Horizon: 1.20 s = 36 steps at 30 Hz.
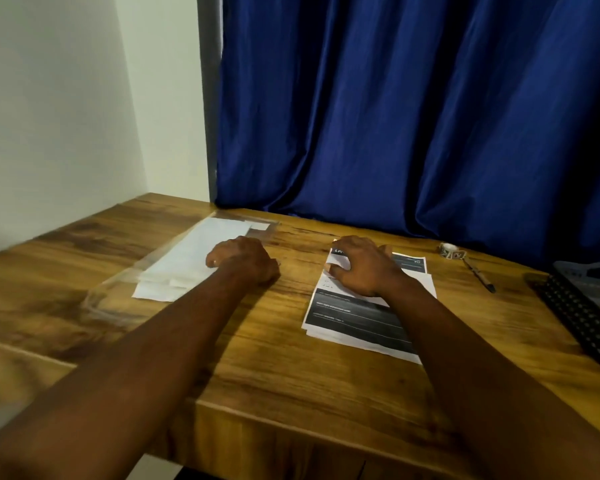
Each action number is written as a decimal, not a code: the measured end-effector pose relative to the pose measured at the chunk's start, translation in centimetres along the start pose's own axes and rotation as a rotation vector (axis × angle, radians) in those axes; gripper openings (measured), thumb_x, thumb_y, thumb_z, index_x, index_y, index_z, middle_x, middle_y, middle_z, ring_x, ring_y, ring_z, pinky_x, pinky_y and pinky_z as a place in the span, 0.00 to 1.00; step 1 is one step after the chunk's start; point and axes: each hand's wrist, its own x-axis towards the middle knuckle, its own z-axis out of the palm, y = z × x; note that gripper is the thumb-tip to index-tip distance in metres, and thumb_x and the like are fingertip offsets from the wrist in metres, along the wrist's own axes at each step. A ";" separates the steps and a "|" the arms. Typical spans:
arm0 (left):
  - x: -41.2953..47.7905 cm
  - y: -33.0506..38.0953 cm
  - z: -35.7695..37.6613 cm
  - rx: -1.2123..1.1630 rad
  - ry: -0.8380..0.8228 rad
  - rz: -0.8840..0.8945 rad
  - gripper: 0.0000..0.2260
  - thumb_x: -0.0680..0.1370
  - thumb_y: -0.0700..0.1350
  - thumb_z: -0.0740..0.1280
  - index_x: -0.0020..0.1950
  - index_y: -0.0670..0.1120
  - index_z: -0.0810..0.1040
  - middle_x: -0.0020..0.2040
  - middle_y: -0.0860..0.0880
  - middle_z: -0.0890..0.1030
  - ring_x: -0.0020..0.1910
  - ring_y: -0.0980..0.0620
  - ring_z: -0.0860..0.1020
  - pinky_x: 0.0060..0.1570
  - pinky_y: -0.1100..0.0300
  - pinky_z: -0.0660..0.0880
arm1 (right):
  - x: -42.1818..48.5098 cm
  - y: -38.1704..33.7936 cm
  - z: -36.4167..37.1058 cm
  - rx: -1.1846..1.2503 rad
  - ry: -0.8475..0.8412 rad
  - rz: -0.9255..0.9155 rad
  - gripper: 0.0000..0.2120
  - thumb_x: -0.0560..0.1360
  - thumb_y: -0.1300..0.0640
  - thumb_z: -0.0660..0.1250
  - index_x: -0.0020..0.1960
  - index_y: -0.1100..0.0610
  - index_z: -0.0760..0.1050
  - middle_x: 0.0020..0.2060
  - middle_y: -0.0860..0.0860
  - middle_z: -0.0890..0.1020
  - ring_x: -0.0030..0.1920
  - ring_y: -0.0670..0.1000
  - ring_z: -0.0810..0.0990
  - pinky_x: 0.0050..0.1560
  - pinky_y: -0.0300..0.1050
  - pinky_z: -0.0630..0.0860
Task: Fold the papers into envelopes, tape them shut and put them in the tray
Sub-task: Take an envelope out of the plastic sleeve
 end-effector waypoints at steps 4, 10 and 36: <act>0.2 0.2 -1.2 -0.124 -0.001 0.114 0.18 0.72 0.56 0.74 0.56 0.47 0.78 0.50 0.47 0.81 0.50 0.47 0.79 0.58 0.46 0.79 | 0.4 -1.8 0.6 0.179 -0.027 0.033 0.29 0.81 0.37 0.67 0.79 0.45 0.69 0.81 0.48 0.68 0.81 0.54 0.63 0.78 0.61 0.55; 1.7 0.6 -1.9 -0.506 -0.125 0.316 0.06 0.84 0.45 0.65 0.54 0.44 0.80 0.50 0.46 0.80 0.43 0.52 0.78 0.40 0.59 0.74 | 0.5 -3.3 0.0 0.239 0.029 0.036 0.25 0.81 0.41 0.68 0.76 0.45 0.73 0.78 0.47 0.71 0.79 0.52 0.65 0.76 0.59 0.55; 4.1 -11.6 -3.8 -0.333 -0.169 0.596 0.14 0.82 0.41 0.70 0.67 0.47 0.82 0.63 0.51 0.82 0.63 0.50 0.78 0.63 0.54 0.73 | -0.7 -13.4 2.1 0.196 0.334 -0.451 0.16 0.79 0.42 0.70 0.65 0.43 0.77 0.69 0.45 0.75 0.72 0.49 0.68 0.69 0.56 0.62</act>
